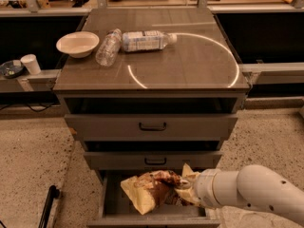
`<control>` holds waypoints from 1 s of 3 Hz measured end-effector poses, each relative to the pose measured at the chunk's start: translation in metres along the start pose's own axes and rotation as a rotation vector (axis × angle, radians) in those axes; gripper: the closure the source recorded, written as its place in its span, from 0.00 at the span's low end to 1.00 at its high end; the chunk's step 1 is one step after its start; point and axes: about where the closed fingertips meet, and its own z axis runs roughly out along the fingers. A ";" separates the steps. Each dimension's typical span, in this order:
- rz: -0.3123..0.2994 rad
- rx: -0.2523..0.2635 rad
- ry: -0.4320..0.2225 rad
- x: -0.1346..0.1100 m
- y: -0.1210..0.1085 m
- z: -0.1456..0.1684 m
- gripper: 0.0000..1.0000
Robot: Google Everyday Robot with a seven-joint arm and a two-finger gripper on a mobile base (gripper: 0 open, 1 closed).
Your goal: Place brown chip bag into bottom drawer
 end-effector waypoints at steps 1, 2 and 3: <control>0.020 0.021 0.009 0.005 -0.007 0.006 1.00; 0.073 0.029 0.055 0.026 -0.032 0.040 1.00; 0.145 0.037 0.122 0.084 -0.061 0.119 1.00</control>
Offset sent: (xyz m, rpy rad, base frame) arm 0.0594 -0.0071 -0.0987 -0.0670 0.1282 -0.0895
